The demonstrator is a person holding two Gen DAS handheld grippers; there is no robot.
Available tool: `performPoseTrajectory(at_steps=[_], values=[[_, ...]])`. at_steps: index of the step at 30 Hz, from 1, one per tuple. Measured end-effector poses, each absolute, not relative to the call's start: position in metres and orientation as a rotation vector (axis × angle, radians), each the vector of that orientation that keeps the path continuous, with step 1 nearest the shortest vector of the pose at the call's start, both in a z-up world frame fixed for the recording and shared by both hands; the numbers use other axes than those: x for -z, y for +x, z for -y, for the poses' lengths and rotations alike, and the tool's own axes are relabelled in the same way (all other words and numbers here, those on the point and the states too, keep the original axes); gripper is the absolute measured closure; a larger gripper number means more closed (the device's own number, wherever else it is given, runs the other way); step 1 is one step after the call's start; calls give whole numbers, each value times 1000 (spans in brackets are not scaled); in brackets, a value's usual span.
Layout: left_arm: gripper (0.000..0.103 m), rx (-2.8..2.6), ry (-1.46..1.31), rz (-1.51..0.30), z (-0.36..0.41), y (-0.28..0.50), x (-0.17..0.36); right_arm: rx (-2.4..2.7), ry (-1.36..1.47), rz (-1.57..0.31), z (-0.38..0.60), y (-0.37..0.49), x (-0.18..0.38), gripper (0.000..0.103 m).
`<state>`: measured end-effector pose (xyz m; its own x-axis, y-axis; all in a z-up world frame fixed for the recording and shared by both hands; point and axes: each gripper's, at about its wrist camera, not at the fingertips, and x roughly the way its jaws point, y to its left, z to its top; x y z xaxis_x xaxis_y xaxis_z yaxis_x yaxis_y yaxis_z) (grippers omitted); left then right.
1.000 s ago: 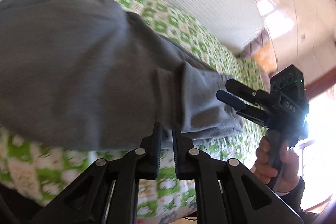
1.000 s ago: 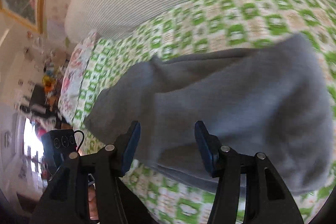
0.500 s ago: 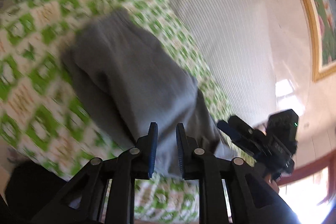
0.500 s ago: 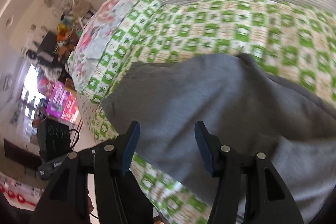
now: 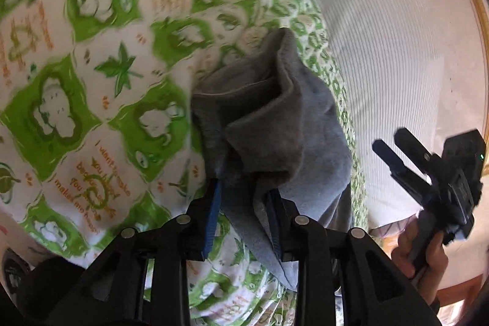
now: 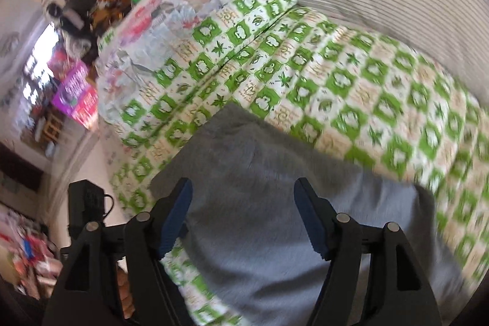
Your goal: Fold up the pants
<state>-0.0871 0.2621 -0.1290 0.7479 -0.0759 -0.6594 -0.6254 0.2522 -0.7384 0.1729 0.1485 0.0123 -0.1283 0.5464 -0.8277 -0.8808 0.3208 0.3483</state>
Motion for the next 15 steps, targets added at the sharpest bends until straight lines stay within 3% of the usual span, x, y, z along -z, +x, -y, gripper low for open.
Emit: performPoseTrajectory(at_steps=[15], values=[[68, -422, -1384, -546, -266, -93, 138, -1461, -617, -1128, -260, 178, 34, 32]])
